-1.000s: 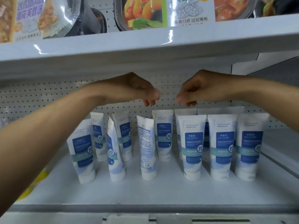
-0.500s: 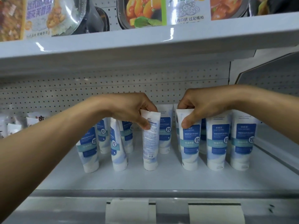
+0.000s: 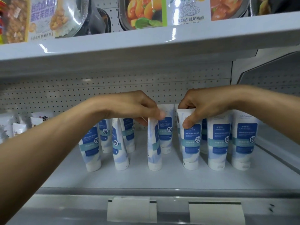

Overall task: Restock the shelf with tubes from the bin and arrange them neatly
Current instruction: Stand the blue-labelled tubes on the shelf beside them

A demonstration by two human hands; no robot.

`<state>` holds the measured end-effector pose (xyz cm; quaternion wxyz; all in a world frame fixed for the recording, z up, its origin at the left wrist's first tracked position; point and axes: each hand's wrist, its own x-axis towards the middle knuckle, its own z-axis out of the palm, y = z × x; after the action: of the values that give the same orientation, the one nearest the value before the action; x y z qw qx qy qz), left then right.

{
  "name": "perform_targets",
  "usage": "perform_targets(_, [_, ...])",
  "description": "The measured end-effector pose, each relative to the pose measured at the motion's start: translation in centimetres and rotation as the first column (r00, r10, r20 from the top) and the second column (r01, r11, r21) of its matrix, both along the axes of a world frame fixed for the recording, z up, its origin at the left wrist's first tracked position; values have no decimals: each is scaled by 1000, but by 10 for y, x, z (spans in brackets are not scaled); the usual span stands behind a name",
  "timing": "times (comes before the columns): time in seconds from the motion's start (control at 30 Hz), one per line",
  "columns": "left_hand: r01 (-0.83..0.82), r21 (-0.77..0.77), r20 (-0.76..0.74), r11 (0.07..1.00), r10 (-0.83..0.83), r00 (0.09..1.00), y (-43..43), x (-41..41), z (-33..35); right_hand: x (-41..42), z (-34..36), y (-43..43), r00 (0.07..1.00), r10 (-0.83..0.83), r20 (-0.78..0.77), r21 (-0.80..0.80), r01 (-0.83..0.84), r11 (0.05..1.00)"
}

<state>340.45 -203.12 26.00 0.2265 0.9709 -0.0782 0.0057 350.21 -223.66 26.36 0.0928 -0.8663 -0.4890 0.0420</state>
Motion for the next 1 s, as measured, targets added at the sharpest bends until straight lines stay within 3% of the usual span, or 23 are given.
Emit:
perform_targets(0.07, [36,174,48,984,-45,998,0,-2,-3,-1,0,0,1000,12,-13,-4,-12,1000])
perform_targets(0.3, [-106,236,174,966,65,983,-7,4,-12,0,1,-1,999,-3,-38,-16,3,1000])
perform_targets(0.47, [-116,178,233,977,72,970,-16,12,-16,1,0,-1,1000,-4,-12,-4,4,1000])
perform_targets(0.6, [-34,8,181,999,32,983,-19,16,-17,2,-1,-2,1000,-3,3,18,3,1000])
perform_targets(1.0, [9,-54,140,998,-2,990,-16,19,-17,2,-2,-1,1000,2,6,28,-2,1000])
